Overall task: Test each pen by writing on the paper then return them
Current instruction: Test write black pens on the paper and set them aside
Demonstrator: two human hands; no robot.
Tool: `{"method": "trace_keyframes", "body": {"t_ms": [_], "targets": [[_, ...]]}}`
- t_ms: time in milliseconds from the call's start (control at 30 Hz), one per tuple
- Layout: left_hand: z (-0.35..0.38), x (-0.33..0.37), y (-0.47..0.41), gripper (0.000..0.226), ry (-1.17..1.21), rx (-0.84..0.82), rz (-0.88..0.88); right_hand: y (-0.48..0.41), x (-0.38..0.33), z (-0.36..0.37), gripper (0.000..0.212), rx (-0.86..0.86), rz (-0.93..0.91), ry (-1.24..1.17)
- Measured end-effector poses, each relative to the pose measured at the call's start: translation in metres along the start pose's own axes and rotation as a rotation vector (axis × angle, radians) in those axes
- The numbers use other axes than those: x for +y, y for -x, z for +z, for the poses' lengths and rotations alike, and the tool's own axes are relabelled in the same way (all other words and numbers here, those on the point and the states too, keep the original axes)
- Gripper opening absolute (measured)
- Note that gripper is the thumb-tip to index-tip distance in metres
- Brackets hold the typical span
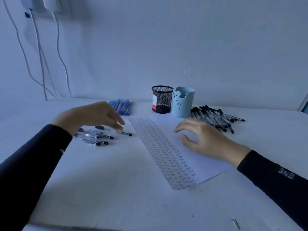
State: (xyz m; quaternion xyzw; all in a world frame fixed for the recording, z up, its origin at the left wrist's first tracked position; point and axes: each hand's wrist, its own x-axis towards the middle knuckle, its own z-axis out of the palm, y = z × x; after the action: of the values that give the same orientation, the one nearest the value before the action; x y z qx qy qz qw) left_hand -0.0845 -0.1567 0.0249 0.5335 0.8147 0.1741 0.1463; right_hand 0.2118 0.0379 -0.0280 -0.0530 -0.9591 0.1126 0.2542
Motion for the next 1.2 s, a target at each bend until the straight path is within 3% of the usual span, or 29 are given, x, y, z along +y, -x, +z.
{"method": "trace_keyframes", "body": {"t_ms": [167, 300, 367, 533, 600, 700, 733, 800, 900, 967, 1100, 1200], "targets": [[0.003, -0.008, -0.009, 0.01, -0.15, 0.026, 0.001, 0.004, 0.014, -0.001, 0.019, 0.043, 0.083, -0.011], [0.011, 0.005, -0.017, 0.009, -0.035, 0.468, 0.024, 0.001, 0.018, -0.003, 0.025, 0.077, 0.103, 0.002], [0.029, 0.027, -0.018, 0.009, 0.028, 0.573, 0.137, 0.001, 0.019, -0.003, 0.027, 0.098, 0.116, 0.006], [0.081, 0.073, -0.017, 0.019, -0.049, 0.221, 0.415, 0.002, 0.023, 0.003, 0.024, 0.087, 0.144, -0.01], [0.085, 0.08, -0.014, 0.04, -0.074, 0.173, 0.434, -0.001, 0.017, 0.007, 0.026, 0.091, 0.189, -0.02], [0.079, 0.08, -0.008, 0.07, -0.065, 0.158, 0.357, -0.004, -0.002, 0.009, 0.073, -0.079, 0.281, -0.075], [0.075, 0.078, -0.006, 0.073, -0.049, 0.155, 0.333, -0.004, -0.008, 0.01, 0.077, -0.14, 0.288, -0.083], [0.07, 0.072, -0.004, 0.073, -0.056, 0.136, 0.291, -0.004, -0.014, 0.011, 0.063, -0.181, 0.273, -0.094], [0.066, 0.068, -0.003, 0.062, -0.1, 0.144, 0.234, -0.006, -0.009, 0.006, 0.021, -0.077, 0.262, -0.179], [0.065, 0.067, -0.004, 0.064, -0.113, 0.16, 0.195, -0.009, -0.008, -0.003, 0.012, 0.017, 0.4, -0.417], [0.067, 0.065, -0.007, 0.079, -0.205, 0.103, 0.205, -0.019, -0.008, -0.025, 0.006, 0.265, 0.56, -1.3], [0.069, 0.06, -0.007, 0.084, -0.2, 0.069, 0.199, -0.018, -0.006, -0.037, 0.013, 0.32, 0.646, -1.562]]}}
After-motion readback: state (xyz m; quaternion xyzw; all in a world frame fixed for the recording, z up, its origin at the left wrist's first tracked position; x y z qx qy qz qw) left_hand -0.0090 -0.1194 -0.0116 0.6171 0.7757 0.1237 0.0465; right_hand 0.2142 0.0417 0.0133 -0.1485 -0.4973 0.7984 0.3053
